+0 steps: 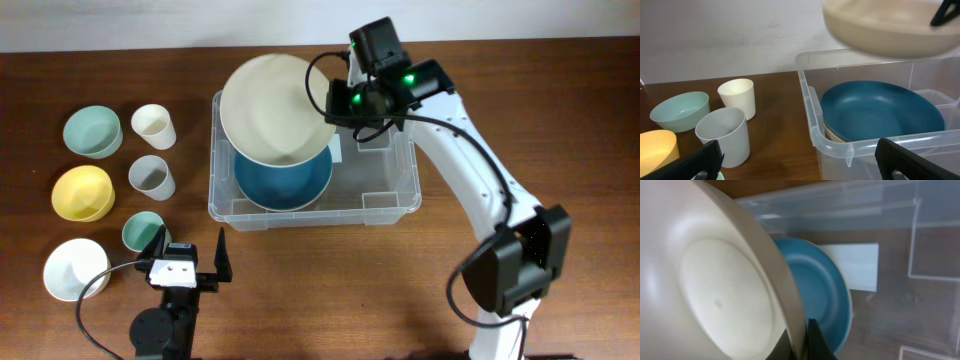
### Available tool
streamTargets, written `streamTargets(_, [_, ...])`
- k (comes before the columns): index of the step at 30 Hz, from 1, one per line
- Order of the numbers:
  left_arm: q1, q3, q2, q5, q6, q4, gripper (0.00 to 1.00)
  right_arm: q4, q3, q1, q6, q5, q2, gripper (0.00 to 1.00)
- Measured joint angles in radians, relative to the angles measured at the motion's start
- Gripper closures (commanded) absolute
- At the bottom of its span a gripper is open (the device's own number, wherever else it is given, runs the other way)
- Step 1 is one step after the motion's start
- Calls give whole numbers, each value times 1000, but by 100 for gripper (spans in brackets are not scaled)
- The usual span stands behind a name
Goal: Pack container
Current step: 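Lower the cream bowl onto the teal bowl and release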
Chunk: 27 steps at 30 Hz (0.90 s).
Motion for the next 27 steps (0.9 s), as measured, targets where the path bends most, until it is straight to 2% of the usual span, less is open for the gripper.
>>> streamTargets(23, [0,0,0,0,0,0,1,-35,-23,0,23,-47,197,95])
streamTargets(25, [0,0,0,0,0,0,1,-35,-23,0,23,-56,201,91])
streamTargets(27, [0,0,0,0,0,0,0,-35,-23,0,25,-65,202,83])
